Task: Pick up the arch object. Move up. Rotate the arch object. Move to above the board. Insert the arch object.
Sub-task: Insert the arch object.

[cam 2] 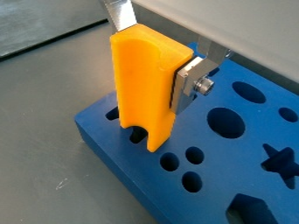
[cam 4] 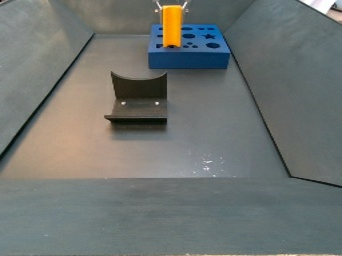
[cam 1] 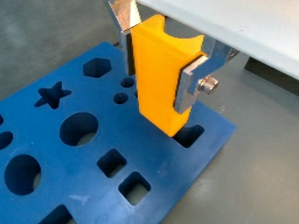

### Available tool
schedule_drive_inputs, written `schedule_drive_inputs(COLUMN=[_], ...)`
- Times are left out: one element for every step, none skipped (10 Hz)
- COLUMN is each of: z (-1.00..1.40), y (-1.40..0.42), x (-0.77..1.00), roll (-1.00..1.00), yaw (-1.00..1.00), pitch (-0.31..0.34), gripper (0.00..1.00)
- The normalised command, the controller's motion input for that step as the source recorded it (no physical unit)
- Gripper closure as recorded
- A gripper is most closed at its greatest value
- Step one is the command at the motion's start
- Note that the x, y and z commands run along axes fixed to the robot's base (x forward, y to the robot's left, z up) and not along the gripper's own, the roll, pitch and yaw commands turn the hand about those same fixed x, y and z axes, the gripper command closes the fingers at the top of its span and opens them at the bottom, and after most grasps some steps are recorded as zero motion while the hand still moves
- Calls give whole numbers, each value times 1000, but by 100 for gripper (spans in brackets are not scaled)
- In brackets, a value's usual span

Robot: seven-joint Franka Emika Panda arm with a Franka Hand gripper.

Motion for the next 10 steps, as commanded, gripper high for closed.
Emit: schedule_drive_inputs(z=[-320, -389, -426, -400, -423, -511, -740, -757, -663, -634], y=[0, 0, 0, 117, 100, 86, 3, 0, -203, -120], x=[566, 506, 626, 603, 511, 431, 320, 266, -49, -151], roll=[46, 60, 56, 104, 131, 127, 90, 67, 86, 37], yaw=[0, 0, 0, -51, -17, 0, 0, 0, 0, 0], pitch=[0, 0, 0, 31, 11, 0, -169, -190, -299, -314], gripper=[100, 100, 100, 100, 100, 100, 100, 100, 100, 100])
